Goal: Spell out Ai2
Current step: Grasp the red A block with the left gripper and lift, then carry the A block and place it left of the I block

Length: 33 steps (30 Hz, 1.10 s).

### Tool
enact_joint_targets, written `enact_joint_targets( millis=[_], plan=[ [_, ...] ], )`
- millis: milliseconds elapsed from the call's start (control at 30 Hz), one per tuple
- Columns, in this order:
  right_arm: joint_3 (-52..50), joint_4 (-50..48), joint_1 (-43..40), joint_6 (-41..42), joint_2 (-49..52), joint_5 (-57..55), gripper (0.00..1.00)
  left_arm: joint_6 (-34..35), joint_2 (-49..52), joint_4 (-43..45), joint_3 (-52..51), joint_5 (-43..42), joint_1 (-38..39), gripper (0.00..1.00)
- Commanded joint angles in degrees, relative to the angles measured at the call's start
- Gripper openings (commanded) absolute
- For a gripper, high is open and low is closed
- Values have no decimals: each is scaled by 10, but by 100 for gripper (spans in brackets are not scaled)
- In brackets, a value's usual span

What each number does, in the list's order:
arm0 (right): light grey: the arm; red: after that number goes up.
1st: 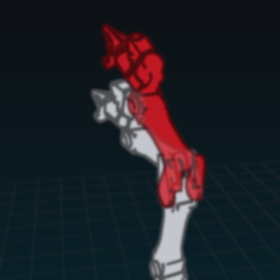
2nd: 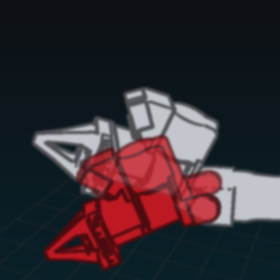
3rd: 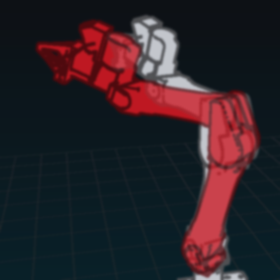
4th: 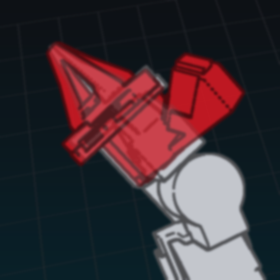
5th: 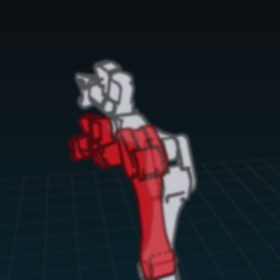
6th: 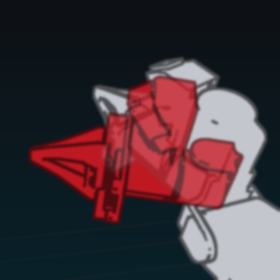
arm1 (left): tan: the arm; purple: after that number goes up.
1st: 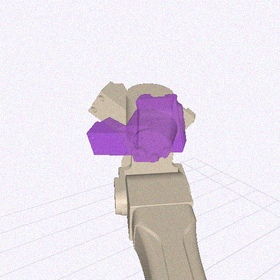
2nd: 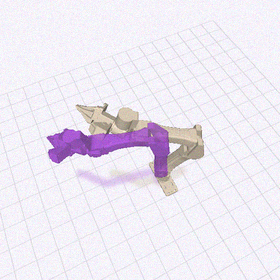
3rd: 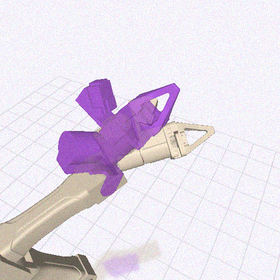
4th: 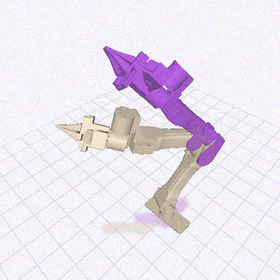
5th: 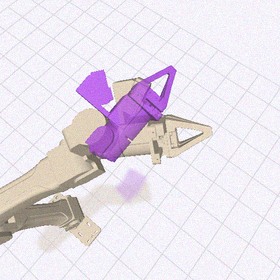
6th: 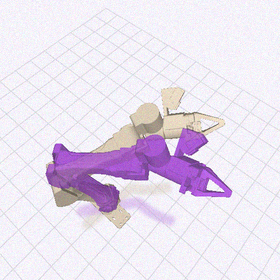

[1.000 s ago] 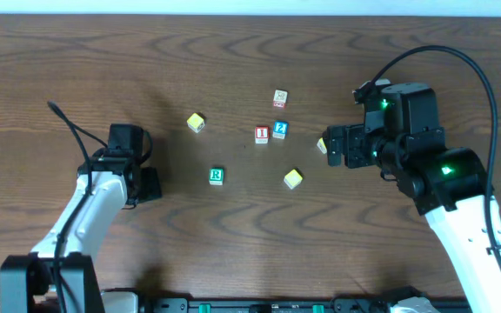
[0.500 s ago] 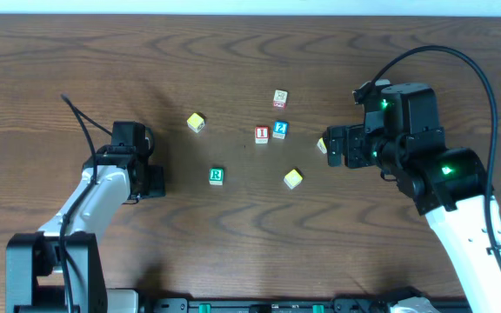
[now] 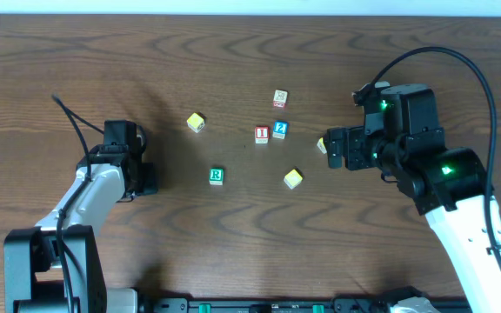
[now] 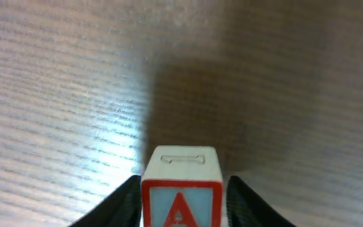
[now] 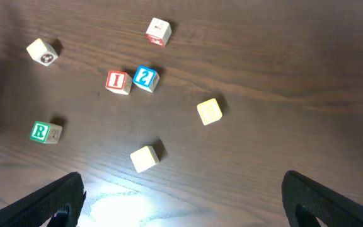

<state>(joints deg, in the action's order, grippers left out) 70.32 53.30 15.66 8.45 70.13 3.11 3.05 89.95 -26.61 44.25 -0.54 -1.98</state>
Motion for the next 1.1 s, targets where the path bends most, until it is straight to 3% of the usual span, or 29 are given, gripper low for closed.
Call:
enact_joint_targets(
  millis=[0, 133, 367, 500, 667, 833, 1067],
  plan=[
    [0, 2, -4, -8, 1, 4, 99, -1, 7, 4, -2, -10, -3, 40],
    [0, 2, -4, -8, 1, 6, 99, -1, 7, 3, -2, -10, -3, 27],
    [0, 2, -4, -8, 1, 9, 99, 13, 7, 3, -2, -10, -3, 17],
    [0, -1, -4, -8, 3, 9, 99, 30, 7, -4, 8, -18, -2, 6],
    [0, -8, -4, -8, 7, 9, 99, 31, 6, -52, 88, -73, 0, 5],
    [0, -17, -4, -8, 8, 16, 99, 67, 6, -96, 200, -75, 34, 6],
    [0, -17, -4, -8, 8, 19, 99, 143, 17, -17, 227, -71, 134, 6]
  ],
)
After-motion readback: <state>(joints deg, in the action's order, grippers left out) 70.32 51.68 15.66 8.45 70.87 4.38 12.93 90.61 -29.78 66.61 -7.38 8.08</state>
